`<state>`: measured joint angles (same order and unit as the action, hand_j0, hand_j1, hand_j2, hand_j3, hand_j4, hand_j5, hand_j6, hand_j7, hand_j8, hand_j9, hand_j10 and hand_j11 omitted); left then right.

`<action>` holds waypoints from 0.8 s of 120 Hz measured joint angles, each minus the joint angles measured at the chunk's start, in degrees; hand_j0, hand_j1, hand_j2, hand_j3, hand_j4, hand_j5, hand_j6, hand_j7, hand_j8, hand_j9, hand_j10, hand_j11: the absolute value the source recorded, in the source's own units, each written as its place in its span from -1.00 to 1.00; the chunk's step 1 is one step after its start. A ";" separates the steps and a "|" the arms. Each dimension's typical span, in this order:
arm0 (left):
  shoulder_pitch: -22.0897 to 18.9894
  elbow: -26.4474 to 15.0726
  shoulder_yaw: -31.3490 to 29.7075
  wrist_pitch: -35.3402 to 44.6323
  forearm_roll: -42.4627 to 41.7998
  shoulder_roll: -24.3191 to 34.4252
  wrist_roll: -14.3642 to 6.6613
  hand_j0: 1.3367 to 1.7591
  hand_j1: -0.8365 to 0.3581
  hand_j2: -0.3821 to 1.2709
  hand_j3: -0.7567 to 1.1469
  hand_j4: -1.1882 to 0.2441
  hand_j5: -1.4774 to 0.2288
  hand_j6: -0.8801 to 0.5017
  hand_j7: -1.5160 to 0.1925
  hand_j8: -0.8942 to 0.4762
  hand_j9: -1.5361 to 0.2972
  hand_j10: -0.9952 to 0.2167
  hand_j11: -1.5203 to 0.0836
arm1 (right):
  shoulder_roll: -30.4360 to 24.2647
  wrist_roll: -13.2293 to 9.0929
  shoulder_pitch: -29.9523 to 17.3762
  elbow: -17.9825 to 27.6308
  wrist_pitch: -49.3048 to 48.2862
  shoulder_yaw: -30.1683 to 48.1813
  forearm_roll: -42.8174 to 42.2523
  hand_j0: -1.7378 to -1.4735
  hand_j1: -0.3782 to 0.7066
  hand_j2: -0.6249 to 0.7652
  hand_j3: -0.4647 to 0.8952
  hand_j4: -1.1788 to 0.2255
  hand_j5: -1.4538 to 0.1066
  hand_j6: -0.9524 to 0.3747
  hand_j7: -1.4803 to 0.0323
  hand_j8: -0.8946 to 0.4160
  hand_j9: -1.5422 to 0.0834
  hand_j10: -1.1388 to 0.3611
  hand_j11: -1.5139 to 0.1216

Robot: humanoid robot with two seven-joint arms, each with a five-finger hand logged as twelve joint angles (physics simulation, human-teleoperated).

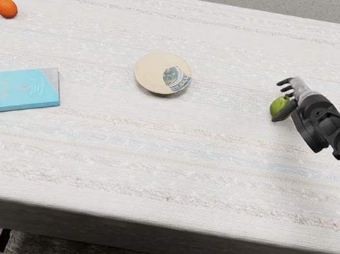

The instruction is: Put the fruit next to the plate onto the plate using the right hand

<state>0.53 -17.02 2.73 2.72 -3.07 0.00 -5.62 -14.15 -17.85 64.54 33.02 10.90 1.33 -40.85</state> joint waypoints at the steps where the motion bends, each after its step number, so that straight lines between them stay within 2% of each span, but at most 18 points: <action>1: 0.00 0.00 0.00 0.00 0.00 0.00 0.00 0.52 0.98 -0.54 -0.21 0.66 0.73 0.27 0.77 0.31 0.68 0.64 0.90 | 0.00 0.00 -0.02 -0.03 0.00 0.00 0.00 -0.39 -0.29 -0.24 -0.32 0.25 0.34 -0.03 0.43 -0.09 0.39 0.12 0.34; 26: 0.00 0.01 0.00 0.01 0.00 0.00 0.00 0.52 0.98 -0.54 -0.21 0.66 0.73 0.27 0.77 0.31 0.68 0.64 0.90 | 0.00 0.00 -0.24 -0.38 -0.27 -0.02 0.01 -0.39 -0.17 -0.19 -0.32 0.16 0.24 -0.12 0.33 -0.19 0.30 0.04 0.26; 55: 0.00 0.01 0.00 0.00 0.00 0.00 0.00 0.52 0.98 -0.54 -0.21 0.66 0.73 0.27 0.77 0.31 0.68 0.64 0.90 | 0.01 -0.01 -0.17 -0.41 -1.04 -0.07 -0.02 -0.39 0.10 -0.20 -0.32 -0.03 0.02 -0.30 0.10 -0.36 0.09 -0.14 0.05; 80: 0.00 -0.01 0.00 0.01 0.00 0.00 0.00 0.52 0.98 -0.54 -0.21 0.66 0.73 0.27 0.77 0.31 0.68 0.64 0.90 | 0.07 -0.03 0.28 -0.40 -1.48 -0.04 -0.05 -0.37 0.18 0.12 -0.32 -0.20 -0.18 -0.27 -0.11 -0.32 -0.11 -0.30 -0.15; 96: 0.00 0.01 0.00 0.01 0.00 0.00 0.00 0.52 0.98 -0.54 -0.21 0.66 0.73 0.27 0.77 0.31 0.68 0.64 0.90 | 0.20 -0.06 2.48 -0.41 -1.80 0.22 0.22 -0.37 0.17 0.20 -0.32 -0.25 -0.25 -0.29 -0.18 -0.33 -0.17 -0.36 -0.21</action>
<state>0.53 -17.01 2.73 2.72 -3.07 0.00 -5.62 -13.95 -17.90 67.02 32.61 9.09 1.55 -40.63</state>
